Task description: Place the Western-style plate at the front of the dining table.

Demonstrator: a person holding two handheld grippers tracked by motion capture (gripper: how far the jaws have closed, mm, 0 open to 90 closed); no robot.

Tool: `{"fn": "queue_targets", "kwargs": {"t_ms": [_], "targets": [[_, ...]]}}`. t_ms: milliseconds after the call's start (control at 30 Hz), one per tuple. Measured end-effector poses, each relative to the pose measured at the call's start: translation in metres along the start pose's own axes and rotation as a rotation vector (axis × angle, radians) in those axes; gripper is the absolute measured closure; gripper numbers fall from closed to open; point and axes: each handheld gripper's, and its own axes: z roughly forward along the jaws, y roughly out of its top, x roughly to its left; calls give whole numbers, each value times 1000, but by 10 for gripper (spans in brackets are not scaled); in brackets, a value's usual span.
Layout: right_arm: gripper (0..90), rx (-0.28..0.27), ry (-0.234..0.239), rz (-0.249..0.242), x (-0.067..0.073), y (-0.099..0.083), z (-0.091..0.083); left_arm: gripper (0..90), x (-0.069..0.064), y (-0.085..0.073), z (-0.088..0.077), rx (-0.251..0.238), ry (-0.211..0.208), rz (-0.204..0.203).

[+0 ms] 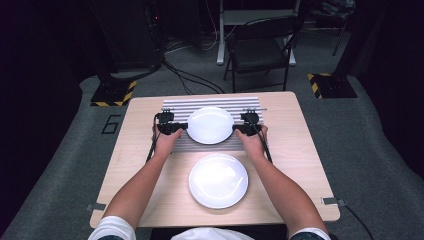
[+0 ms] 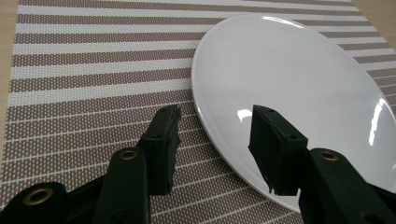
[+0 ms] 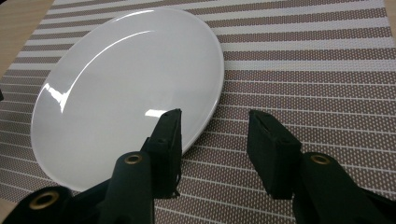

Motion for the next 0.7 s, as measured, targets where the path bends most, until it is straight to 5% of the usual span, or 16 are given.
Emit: {"fn": "queue_targets", "kwargs": {"t_ms": [300, 700], "targets": [[546, -23, 46, -56, 5, -7, -23, 516, -2, -6, -19, -9, -22, 34], [546, -23, 101, -55, 1, -33, -45, 512, -6, -33, -38, -2, -59, 58]]}}
